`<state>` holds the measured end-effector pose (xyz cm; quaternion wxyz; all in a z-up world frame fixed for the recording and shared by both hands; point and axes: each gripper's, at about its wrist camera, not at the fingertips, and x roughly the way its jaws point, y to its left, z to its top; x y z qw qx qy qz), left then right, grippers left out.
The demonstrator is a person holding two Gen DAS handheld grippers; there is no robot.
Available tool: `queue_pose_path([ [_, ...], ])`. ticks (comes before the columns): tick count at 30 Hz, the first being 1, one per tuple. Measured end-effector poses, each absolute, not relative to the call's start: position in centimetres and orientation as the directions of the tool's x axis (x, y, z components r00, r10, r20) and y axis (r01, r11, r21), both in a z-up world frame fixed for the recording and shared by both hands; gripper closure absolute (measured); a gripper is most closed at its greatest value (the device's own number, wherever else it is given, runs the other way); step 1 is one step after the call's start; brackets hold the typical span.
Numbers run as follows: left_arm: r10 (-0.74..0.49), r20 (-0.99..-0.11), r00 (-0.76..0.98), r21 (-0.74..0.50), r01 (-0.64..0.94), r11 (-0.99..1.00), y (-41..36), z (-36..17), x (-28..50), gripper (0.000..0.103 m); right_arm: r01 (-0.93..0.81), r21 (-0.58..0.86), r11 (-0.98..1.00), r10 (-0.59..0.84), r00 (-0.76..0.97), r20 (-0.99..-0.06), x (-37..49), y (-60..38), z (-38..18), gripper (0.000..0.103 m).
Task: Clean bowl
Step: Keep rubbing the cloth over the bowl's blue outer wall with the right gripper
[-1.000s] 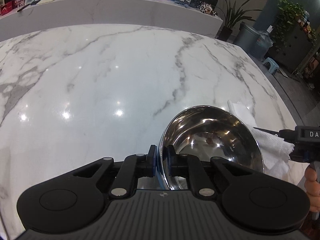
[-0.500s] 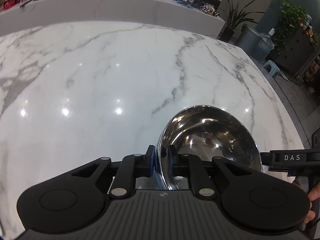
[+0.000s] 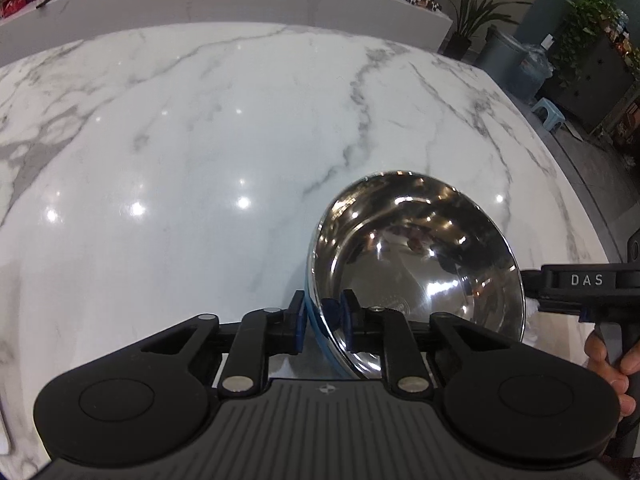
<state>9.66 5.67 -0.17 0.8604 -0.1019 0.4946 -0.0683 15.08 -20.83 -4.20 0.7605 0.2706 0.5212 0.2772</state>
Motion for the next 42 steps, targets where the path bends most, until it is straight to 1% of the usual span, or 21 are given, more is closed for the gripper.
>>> queue_pose_path([
  [3, -0.220, -0.827, 0.517, -0.249, 0.013, 0.968, 5.8, -0.1, 10.2, 0.091, -0.134, 0.704, 0.698, 0.703, 0.319, -0.636, 15.0, -21.1, -3.9, 0.092],
  [5, -0.212, -0.824, 0.526, -0.245, 0.007, 0.969, 5.8, -0.1, 10.6, 0.092, -0.123, 0.721, 0.682, 0.710, 0.347, -0.612, 15.0, -21.7, -3.5, 0.092],
  [7, -0.199, -0.818, 0.539, -0.240, -0.006, 0.971, 5.9, 0.0, 11.1, 0.092, -0.113, 0.754, 0.647, 0.728, 0.387, -0.567, 14.9, -22.6, -3.0, 0.092],
  [11, -0.168, -0.812, 0.559, -0.223, -0.030, 0.974, 6.0, 0.1, 11.6, 0.092, -0.114, 0.813, 0.571, 0.773, 0.409, -0.485, 14.5, -23.6, -2.6, 0.092],
  [13, -0.155, -0.811, 0.564, -0.214, -0.039, 0.976, 6.0, 0.1, 11.8, 0.092, -0.122, 0.818, 0.562, 0.785, 0.392, -0.480, 14.5, -23.4, -2.7, 0.092],
  [18, -0.148, -0.809, 0.568, -0.209, -0.043, 0.977, 6.0, 0.0, 11.7, 0.092, -0.130, 0.807, 0.576, 0.783, 0.373, -0.499, 14.8, -22.6, -2.7, 0.092],
  [26, -0.145, -0.805, 0.575, -0.219, -0.061, 0.974, 6.1, -0.1, 11.5, 0.092, -0.146, 0.719, 0.680, 0.723, 0.299, -0.623, 15.0, -20.0, -4.1, 0.092],
  [36, -0.113, -0.798, 0.592, -0.228, -0.123, 0.966, 5.9, -0.1, 10.5, 0.091, -0.179, 0.693, 0.699, 0.709, 0.304, -0.637, 14.7, -19.4, -4.1, 0.092],
  [39, -0.104, -0.778, 0.619, -0.250, -0.155, 0.956, 5.9, 0.4, 9.4, 0.084, -0.182, 0.689, 0.701, 0.707, 0.304, -0.639, 14.8, -19.5, -4.0, 0.092],
  [42, -0.113, -0.788, 0.606, -0.275, -0.182, 0.944, 6.0, 0.3, 9.0, 0.084, -0.186, 0.686, 0.704, 0.705, 0.304, -0.641, 14.8, -19.5, -4.0, 0.093],
])
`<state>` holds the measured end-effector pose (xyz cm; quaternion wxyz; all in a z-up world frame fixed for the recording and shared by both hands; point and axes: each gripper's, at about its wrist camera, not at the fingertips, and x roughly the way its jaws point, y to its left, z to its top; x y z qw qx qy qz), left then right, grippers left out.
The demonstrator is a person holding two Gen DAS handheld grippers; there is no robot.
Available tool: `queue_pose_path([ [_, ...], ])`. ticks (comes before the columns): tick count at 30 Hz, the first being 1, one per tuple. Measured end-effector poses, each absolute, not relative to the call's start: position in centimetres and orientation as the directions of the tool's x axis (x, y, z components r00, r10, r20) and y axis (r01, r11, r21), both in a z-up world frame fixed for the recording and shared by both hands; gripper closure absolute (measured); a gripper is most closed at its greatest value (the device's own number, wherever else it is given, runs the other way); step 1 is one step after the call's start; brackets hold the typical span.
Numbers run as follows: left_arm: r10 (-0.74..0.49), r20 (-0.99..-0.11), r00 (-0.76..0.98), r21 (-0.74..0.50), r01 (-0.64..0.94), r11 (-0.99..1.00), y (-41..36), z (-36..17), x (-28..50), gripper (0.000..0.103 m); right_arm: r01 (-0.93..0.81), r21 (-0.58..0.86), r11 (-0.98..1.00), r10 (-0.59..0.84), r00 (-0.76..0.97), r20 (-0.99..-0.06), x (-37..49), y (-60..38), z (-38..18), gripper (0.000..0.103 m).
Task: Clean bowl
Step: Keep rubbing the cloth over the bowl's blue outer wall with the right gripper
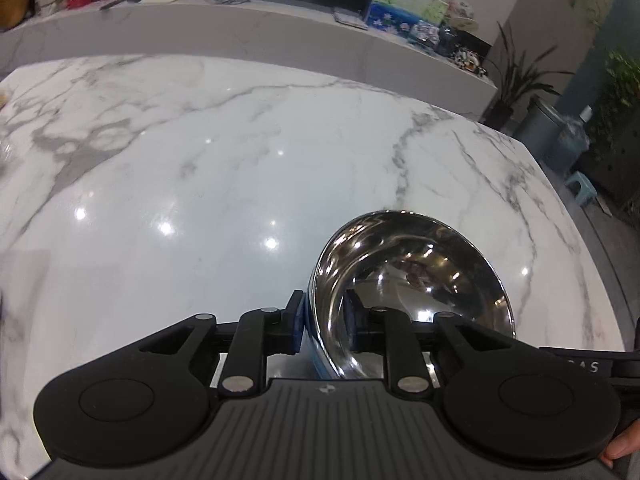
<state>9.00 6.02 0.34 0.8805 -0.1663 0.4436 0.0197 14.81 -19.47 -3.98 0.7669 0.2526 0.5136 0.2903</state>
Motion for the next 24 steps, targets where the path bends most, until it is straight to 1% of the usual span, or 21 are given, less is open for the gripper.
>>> queue_pose_path([
  [3, -0.135, -0.810, 0.570, -0.290, -0.188, 0.938, 5.9, -0.1, 9.0, 0.083, -0.186, 0.685, 0.704, 0.704, 0.305, -0.641, 14.8, -19.5, -4.0, 0.093],
  [8, -0.133, -0.816, 0.563, -0.279, -0.180, 0.943, 6.0, -0.1, 9.2, 0.083, -0.188, 0.683, 0.706, 0.703, 0.304, -0.643, 15.1, -19.2, -4.0, 0.093],
  [10, -0.129, -0.816, 0.563, -0.272, -0.177, 0.946, 6.0, -0.1, 9.2, 0.087, -0.190, 0.680, 0.708, 0.702, 0.304, -0.645, 15.2, -19.2, -4.0, 0.092],
  [13, -0.133, -0.812, 0.568, -0.271, -0.166, 0.948, 6.1, -0.2, 9.4, 0.089, -0.186, 0.681, 0.708, 0.700, 0.311, -0.643, 15.3, -19.4, -3.8, 0.092],
  [17, -0.131, -0.802, 0.583, -0.269, -0.157, 0.950, 6.5, -0.1, 9.8, 0.093, -0.169, 0.693, 0.701, 0.698, 0.360, -0.619, 15.3, -20.5, -3.0, 0.092],
  [21, -0.121, -0.791, 0.599, -0.266, -0.159, 0.951, 6.7, 0.1, 10.4, 0.096, -0.153, 0.762, 0.629, 0.735, 0.436, -0.519, 15.2, -22.5, -2.2, 0.092],
  [24, -0.119, -0.788, 0.604, -0.266, -0.160, 0.950, 6.6, 0.2, 10.7, 0.095, -0.162, 0.806, 0.569, 0.771, 0.446, -0.455, 15.2, -23.1, -2.0, 0.092],
])
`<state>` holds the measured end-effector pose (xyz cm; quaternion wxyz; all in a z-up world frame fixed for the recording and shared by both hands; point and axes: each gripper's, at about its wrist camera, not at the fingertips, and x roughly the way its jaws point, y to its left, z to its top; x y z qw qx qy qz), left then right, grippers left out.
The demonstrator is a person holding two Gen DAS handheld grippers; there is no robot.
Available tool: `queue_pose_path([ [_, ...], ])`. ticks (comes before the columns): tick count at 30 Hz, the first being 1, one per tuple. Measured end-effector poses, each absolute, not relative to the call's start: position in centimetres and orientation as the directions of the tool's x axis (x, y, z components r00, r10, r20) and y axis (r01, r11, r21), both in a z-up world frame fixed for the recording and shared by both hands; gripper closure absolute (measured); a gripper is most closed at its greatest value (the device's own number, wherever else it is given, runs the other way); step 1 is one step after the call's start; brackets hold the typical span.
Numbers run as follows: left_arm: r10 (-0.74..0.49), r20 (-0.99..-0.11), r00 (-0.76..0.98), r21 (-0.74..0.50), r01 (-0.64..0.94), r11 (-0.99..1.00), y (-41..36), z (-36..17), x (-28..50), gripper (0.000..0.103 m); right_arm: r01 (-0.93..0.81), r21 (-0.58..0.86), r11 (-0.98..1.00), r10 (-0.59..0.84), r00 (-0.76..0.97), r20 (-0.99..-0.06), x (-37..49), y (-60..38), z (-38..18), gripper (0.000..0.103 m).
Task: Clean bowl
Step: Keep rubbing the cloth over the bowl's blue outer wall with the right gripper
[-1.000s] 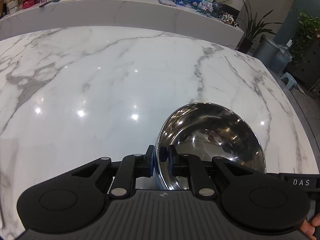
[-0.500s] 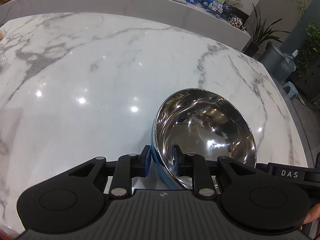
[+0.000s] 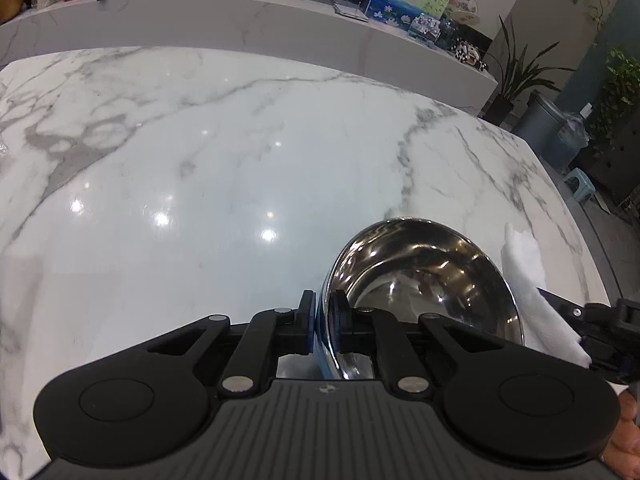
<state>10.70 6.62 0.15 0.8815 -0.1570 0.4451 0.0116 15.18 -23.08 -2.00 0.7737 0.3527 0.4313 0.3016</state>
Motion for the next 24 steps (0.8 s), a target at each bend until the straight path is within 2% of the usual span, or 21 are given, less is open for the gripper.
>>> queue_pose_path([
  [10, -0.099, -0.784, 0.612, -0.236, -0.147, 0.960, 6.1, 0.2, 11.1, 0.094, -0.160, 0.777, 0.608, 0.757, 0.412, -0.508, 15.6, -22.0, -2.4, 0.092],
  [24, -0.088, -0.784, 0.614, -0.221, -0.144, 0.965, 5.9, 0.3, 11.2, 0.094, -0.225, 0.643, 0.732, 0.678, 0.336, -0.654, 14.9, -18.7, -3.6, 0.092],
])
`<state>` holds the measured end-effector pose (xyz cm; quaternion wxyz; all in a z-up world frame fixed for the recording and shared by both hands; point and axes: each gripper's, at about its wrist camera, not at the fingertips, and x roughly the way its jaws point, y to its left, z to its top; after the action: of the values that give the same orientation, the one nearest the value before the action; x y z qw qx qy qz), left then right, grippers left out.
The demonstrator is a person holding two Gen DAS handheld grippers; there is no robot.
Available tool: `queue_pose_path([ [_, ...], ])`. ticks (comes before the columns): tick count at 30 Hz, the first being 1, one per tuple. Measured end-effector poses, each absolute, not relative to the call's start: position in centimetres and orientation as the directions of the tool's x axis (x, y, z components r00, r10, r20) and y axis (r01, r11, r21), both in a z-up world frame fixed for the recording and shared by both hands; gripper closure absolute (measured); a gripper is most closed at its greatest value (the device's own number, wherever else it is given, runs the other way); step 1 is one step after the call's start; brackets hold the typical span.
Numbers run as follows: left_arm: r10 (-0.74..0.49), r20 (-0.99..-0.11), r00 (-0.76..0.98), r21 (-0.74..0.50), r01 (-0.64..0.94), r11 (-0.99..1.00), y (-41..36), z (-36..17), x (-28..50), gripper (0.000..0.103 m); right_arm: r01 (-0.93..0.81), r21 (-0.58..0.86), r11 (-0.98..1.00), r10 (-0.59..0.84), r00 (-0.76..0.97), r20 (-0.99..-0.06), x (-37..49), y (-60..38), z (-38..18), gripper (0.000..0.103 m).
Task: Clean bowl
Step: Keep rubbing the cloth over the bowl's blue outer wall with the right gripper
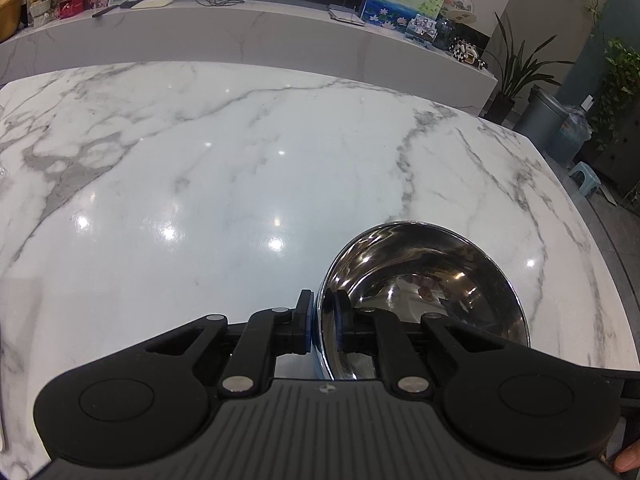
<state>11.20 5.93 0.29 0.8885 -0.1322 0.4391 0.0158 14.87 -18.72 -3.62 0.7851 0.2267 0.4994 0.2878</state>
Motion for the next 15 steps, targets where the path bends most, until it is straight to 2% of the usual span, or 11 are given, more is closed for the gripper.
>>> queue_pose_path([
  [8, -0.101, -0.780, 0.618, -0.236, -0.140, 0.962, 6.0, 0.4, 11.0, 0.090, -0.233, 0.634, 0.738, 0.672, 0.344, -0.656, 14.6, -18.8, -3.3, 0.092],
  [12, -0.131, -0.791, 0.597, -0.265, -0.142, 0.954, 6.2, 0.4, 10.4, 0.068, -0.208, 0.661, 0.721, 0.682, 0.381, -0.624, 14.8, -19.7, -2.8, 0.092],
  [15, -0.138, -0.799, 0.586, -0.264, -0.135, 0.955, 6.0, 0.4, 9.9, 0.067, -0.190, 0.683, 0.705, 0.687, 0.419, -0.594, 14.9, -20.6, -2.4, 0.092],
])
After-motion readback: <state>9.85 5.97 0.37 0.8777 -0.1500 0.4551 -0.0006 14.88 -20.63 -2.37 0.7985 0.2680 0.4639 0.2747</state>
